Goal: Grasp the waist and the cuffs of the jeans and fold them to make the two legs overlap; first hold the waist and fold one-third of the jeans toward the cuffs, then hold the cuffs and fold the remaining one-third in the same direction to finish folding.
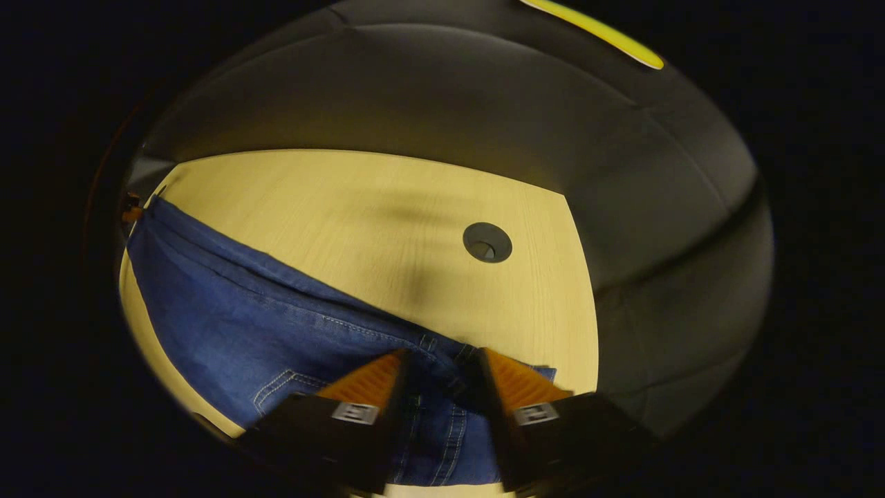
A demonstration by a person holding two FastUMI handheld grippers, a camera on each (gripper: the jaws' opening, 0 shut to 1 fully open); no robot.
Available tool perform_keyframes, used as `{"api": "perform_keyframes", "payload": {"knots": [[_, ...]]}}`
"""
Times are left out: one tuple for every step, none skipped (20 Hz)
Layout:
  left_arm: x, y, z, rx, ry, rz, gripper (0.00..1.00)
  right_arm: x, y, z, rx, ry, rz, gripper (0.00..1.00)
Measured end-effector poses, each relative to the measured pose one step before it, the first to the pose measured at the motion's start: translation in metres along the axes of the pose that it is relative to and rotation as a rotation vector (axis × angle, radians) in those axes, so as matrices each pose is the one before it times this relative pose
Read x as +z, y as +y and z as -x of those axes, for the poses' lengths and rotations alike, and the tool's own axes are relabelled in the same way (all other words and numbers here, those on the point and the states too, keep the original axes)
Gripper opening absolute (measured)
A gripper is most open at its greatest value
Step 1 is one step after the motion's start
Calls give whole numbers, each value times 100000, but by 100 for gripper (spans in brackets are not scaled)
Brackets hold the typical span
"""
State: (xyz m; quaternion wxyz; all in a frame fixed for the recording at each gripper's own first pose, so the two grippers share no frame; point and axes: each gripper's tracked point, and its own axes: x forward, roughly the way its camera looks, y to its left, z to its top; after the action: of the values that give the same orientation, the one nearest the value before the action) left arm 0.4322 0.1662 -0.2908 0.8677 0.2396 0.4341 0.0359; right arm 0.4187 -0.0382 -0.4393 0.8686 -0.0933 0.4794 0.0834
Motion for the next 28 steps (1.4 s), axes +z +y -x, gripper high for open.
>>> {"api": "perform_keyframes", "payload": {"knots": [[1135, 448, 1378, 224, -5977, 1813, 98, 359, -82, 378, -369, -2051, -1839, 66], [1044, 519, 1189, 180, -5379, 1240, 98, 834, -39, 707, 554, -2242, -1634, 83], [1065, -98, 1594, -1460, -5089, 1859, 98, 803, 134, 835, 1553, -2948, -1877, 99], [781, -342, 1187, -2758, -5987, 2562, 98, 831, -139, 932, 608, -3089, -1650, 98], [700, -641, 1410, -4625, -5326, 2214, 98, 749, -488, 889, -220, -2681, -1619, 98], [1230, -245, 1551, -3313, -4947, 1158, 98, 680, -653, 1042, -498, -2477, -2271, 96], [334, -161, 1156, -2058, -2712, -564, 98, 484, -636, 803, -339, -1451, -2438, 98], [22, -337, 1406, -1503, -1256, -1857, 98, 433, -645, 1325, -912, -1018, -3139, 98], [125, -363, 973, -792, -1842, -2923, 98, 179, -794, 999, -1363, -495, -2348, 98], [502, -898, 547, -1124, -2483, -1345, 98, 164, -928, 1129, -1280, -278, -2659, 98], [308, -839, 648, -2251, -2019, 313, 98, -290, -802, 991, -1007, 925, -3361, 98], [310, -986, 1163, -1699, -1871, 1947, 98, -581, -865, 1008, -1150, 912, -4382, 96], [226, -1179, 1108, -2317, -1370, 2646, 98, -766, -745, 858, -757, 1072, -5198, 96], [386, -1809, 1734, -2102, -1639, 2413, 98, -747, -834, 787, -510, 1678, -5932, 98], [176, -1563, 1518, -1959, -1329, 1323, 98, -992, -591, 374, -405, 2288, -6180, 98], [-297, -1075, 1621, -759, -1288, 265, 98, -1087, -610, -205, -741, 2773, -5784, 98], [-268, -900, 1033, -705, -474, -650, 98, -1042, -460, -24, -1034, 2505, -4992, 100], [-575, -795, 1033, -867, 7, -1194, 98, -1159, -449, -733, -1337, 2914, -4583, 99], [-540, -743, 788, -164, 187, -880, 98, -940, -595, -620, -1974, 2549, -4556, 92], [-654, -851, 604, -484, -38, 41, 98, -1151, -807, -887, -2416, 1569, -4817, 99], [-846, -1148, 287, -1592, 1323, 1544, 98, -733, -842, -957, -2518, 1021, -5107, 99], [-1511, -900, 404, -1157, 2499, 1615, 98, -707, -633, -885, -1808, 1589, -5394, 99], [-1217, -514, -26, -88, 2199, 804, 98, -936, -233, -1104, -365, 2917, -5703, 98], [-1043, -274, -136, 468, 1962, 334, 98, -784, -79, -696, 950, 3388, -5662, 99], [-863, -322, -169, 374, 1959, 418, 98, -384, 122, -494, 1421, 2589, -5037, 99], [-582, -469, -279, 5, 1481, 503, 99, -78, 54, -949, 340, 1270, -3386, 99], [-284, -386, -290, -52, 1182, 522, 99, 31, -74, -810, -470, -469, -1545, 99], [-128, -336, -318, 66, 1172, 174, 99, 211, 146, -38, -338, -2113, -956, 99]]}}
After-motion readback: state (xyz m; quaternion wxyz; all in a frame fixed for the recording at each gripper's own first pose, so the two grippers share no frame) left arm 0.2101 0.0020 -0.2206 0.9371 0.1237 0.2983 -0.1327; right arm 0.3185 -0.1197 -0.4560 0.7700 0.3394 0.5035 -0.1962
